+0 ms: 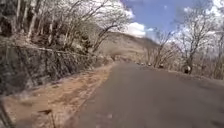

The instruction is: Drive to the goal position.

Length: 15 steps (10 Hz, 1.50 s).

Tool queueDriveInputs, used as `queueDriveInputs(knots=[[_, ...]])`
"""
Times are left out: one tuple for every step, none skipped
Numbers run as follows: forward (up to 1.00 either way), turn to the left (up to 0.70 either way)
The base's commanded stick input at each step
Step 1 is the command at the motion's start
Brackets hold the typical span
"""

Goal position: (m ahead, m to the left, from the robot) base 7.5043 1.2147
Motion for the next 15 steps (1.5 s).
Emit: queueDriveInputs(knots=[[0.7,0.0],[0.7,0.0],[0.7,0.0],[0.7,0.0],[0.7,0.0],[0.7,0.0],[0.7,0.0],[0.7,0.0],[0.7,0.0],[0.7,0.0],[0.7,0.0],[0.7,0.0],[0.7,0.0],[0.7,0.0],[0.7,0.0]])
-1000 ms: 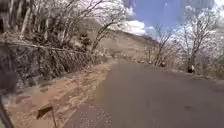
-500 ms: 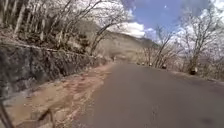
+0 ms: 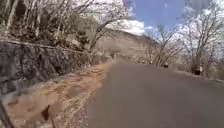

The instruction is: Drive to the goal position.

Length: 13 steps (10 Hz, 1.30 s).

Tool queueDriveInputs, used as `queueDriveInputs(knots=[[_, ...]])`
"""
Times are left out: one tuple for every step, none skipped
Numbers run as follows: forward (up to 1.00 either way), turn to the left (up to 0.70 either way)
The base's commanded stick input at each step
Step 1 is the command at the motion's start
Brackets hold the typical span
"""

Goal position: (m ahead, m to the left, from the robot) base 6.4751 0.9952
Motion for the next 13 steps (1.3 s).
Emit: queueDriveInputs(knots=[[0.7,0.0],[0.7,0.0],[0.7,0.0],[0.7,0.0],[0.7,0.0],[0.7,0.0],[0.7,0.0],[0.7,0.0],[0.7,0.0],[0.7,0.0],[0.7,0.0],[0.7,0.0],[0.7,0.0]])
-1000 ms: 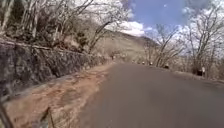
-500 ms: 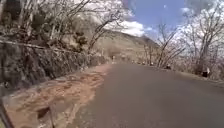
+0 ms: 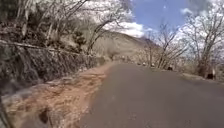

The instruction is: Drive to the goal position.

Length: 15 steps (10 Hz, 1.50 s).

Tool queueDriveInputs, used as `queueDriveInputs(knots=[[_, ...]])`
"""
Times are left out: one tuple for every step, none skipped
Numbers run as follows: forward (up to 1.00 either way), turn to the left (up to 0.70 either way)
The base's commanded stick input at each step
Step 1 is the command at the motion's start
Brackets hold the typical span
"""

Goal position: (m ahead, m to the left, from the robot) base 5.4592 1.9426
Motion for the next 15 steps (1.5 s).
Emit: queueDriveInputs(knots=[[0.7,0.0],[0.7,0.0],[0.7,0.0],[0.7,0.0],[0.7,0.0],[0.7,-0.2],[0.7,-0.22],[0.7,0.0],[0.7,0.0],[0.7,0.0],[0.7,0.0],[0.7,0.0],[0.7,0.0],[0.7,0.0],[0.7,0.0]])
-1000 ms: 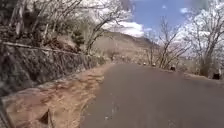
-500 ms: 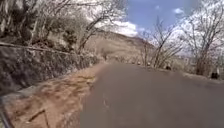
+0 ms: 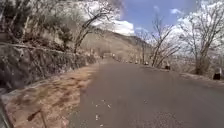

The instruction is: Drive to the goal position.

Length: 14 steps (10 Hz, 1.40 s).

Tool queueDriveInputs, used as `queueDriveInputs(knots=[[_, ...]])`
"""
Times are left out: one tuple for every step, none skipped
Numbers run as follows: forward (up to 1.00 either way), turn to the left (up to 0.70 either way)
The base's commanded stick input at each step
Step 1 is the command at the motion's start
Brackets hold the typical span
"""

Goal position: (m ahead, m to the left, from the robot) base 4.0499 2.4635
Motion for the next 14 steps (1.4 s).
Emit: queueDriveInputs(knots=[[0.7,0.0],[0.7,0.0],[0.7,0.0],[0.7,0.0],[0.7,0.0],[0.7,0.0],[0.7,0.0],[0.7,0.0],[0.7,0.0],[0.7,0.0],[0.7,0.0],[0.7,0.0],[0.7,0.0],[0.7,0.0]])
